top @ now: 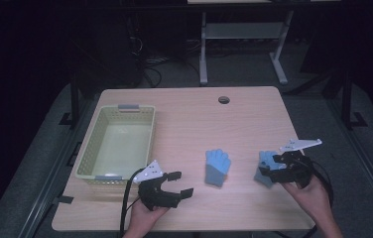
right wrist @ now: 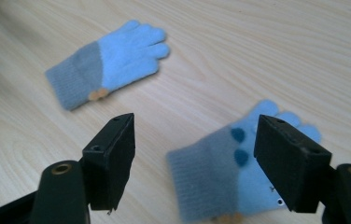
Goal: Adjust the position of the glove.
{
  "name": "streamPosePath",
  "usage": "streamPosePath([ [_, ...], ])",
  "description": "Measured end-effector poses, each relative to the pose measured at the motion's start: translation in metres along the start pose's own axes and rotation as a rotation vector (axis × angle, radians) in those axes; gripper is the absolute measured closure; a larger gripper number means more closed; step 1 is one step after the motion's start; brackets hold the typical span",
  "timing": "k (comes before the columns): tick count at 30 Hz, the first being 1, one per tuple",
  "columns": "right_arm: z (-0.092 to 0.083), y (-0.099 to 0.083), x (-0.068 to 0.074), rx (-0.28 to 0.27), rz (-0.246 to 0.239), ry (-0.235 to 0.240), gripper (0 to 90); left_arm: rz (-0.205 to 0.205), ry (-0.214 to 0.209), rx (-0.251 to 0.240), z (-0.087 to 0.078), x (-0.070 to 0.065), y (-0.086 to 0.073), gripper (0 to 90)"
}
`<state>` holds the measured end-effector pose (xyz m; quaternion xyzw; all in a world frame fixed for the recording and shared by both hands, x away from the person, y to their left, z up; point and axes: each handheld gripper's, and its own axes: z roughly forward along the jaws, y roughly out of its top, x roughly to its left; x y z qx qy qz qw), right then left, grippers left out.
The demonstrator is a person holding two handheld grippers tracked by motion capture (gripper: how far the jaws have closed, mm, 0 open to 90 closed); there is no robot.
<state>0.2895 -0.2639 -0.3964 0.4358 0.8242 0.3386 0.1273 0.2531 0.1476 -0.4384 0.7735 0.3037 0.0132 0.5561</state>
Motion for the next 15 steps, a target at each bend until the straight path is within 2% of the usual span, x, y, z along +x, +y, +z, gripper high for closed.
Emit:
streamPosePath([
  [15,0.015,0.009,-0.021,0.074,0.051,-0.021,31.4,0.003,0.002,0.001,0.002,0.000,0.000,21.5],
])
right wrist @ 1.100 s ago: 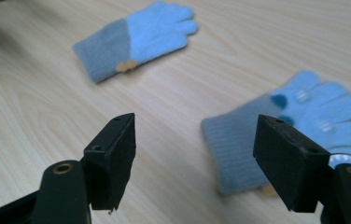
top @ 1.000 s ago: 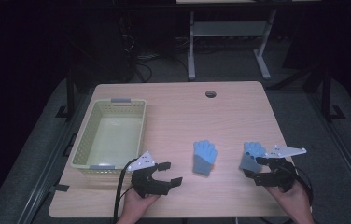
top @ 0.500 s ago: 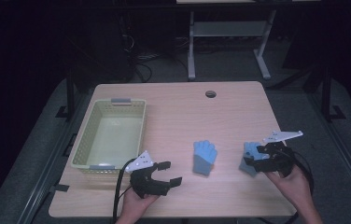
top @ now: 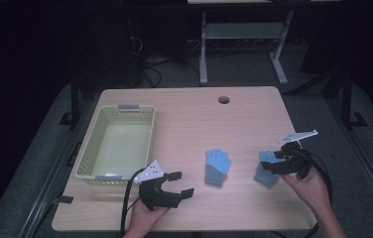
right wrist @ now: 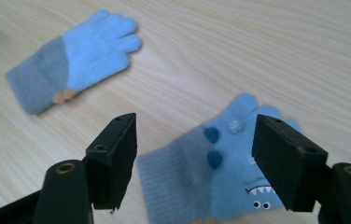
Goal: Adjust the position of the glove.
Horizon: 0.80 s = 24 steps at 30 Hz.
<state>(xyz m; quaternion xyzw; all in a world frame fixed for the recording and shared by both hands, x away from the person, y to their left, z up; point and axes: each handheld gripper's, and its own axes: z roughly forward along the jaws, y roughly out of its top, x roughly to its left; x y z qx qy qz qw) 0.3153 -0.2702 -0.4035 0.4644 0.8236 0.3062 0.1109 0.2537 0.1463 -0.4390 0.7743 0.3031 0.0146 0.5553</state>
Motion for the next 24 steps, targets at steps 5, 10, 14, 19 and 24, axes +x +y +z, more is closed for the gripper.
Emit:
streamPosePath([
  [5,0.007,-0.001,-0.005,0.020,0.031,-0.006,33.2,-0.005,-0.010,0.011,0.002,0.002,-0.001,21.5],
  [10,0.015,-0.003,-0.010,0.050,0.061,-0.017,33.8,0.006,-0.009,0.011,0.002,0.000,0.000,21.5],
  [14,0.024,-0.007,-0.010,0.080,0.062,-0.040,36.3,0.003,-0.002,0.009,0.001,0.002,0.000,21.5],
  [19,0.030,-0.011,-0.011,0.123,0.075,-0.045,40.8,-0.002,0.000,-0.003,-0.001,0.003,0.001,21.5],
  [24,0.033,-0.011,-0.015,0.141,0.086,-0.045,46.0,-0.002,-0.002,0.002,0.000,0.003,0.001,21.5],
])
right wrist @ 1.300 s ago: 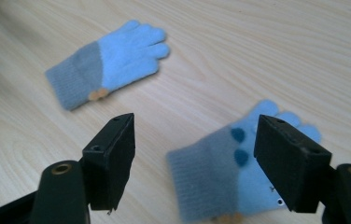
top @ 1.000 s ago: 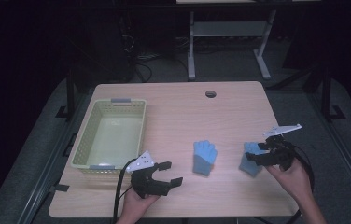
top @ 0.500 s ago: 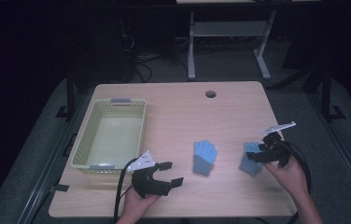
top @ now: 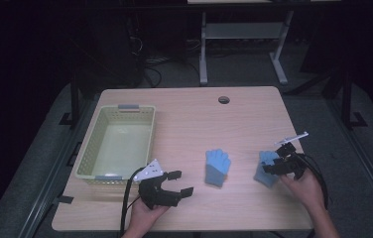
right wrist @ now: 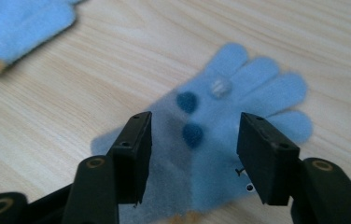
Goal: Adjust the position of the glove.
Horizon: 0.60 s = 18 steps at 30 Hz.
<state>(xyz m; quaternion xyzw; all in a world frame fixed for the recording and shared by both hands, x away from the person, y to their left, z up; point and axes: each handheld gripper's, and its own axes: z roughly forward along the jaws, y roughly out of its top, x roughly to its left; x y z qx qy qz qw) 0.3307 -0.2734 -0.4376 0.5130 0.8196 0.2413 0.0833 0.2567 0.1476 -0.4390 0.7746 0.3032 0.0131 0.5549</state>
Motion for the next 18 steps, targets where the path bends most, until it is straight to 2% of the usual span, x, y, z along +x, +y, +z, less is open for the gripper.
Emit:
streamPosePath([
  [5,0.0027,-0.0004,-0.0003,0.027,0.010,0.000,52.5,-0.002,0.002,-0.004,-0.0004,0.0004,0.0002,21.5],
  [9,0.0070,-0.0010,0.0001,0.055,0.008,-0.018,53.0,-0.002,0.001,-0.005,-0.0006,0.0001,0.0002,21.5],
  [18,0.0100,-0.0003,0.0011,0.074,-0.031,-0.048,59.8,0.000,-0.004,0.001,0.0010,-0.0014,-0.0003,21.5],
])
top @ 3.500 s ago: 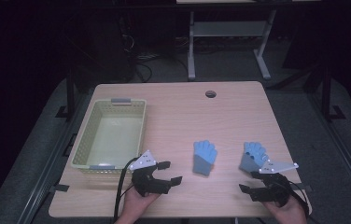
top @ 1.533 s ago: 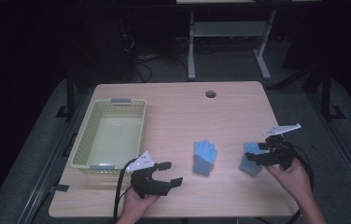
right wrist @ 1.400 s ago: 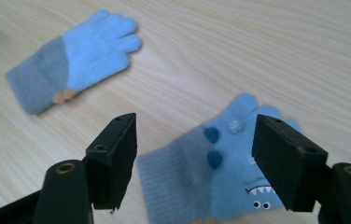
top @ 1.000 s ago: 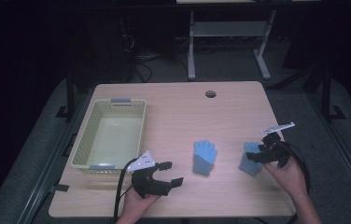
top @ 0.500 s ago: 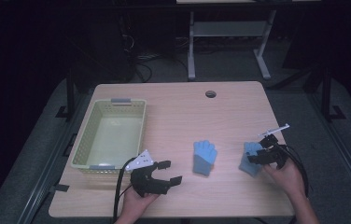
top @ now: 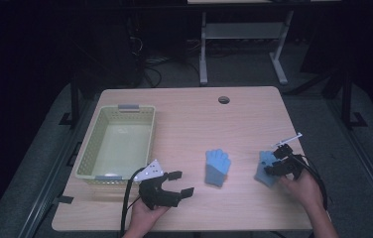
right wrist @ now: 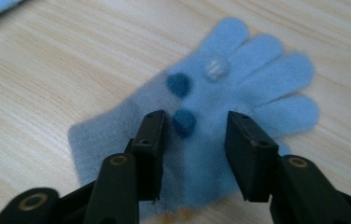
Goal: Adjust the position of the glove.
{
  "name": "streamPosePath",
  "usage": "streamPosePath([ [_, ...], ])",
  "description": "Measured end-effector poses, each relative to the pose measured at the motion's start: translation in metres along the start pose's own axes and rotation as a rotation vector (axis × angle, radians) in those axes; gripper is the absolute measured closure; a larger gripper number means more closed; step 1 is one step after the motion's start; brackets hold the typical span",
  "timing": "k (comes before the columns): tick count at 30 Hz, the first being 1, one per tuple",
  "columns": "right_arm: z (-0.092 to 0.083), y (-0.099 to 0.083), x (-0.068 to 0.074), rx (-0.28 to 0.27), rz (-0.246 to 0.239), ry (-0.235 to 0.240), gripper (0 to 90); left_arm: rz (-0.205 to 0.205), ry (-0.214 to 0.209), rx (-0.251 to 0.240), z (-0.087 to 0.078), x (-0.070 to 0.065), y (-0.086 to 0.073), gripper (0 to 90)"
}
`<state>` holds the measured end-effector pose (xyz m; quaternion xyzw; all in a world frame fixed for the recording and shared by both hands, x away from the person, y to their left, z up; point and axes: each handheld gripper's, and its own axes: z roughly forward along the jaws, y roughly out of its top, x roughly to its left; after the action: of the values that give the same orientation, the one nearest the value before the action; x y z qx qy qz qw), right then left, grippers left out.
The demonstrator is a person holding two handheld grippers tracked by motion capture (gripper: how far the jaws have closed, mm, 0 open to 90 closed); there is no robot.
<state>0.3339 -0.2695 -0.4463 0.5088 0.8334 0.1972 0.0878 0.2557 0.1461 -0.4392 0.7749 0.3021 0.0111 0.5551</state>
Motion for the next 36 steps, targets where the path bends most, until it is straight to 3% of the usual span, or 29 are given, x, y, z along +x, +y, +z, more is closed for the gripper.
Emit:
streamPosePath([
  [5,-0.001,0.001,-0.003,0.007,0.021,-0.003,68.7,0.006,0.000,-0.001,0.001,-0.002,0.000,21.6],
  [14,-0.001,0.002,-0.004,0.011,0.022,-0.002,76.7,0.001,-0.003,0.005,0.002,-0.002,0.000,21.7],
  [25,-0.003,0.001,-0.006,-0.009,0.019,0.018,81.1,-0.003,-0.003,0.003,0.001,-0.001,-0.001,21.7],
  [36,-0.025,0.005,-0.002,-0.070,0.000,0.034,81.5,0.009,0.002,-0.002,0.000,0.000,0.000,21.7],
])
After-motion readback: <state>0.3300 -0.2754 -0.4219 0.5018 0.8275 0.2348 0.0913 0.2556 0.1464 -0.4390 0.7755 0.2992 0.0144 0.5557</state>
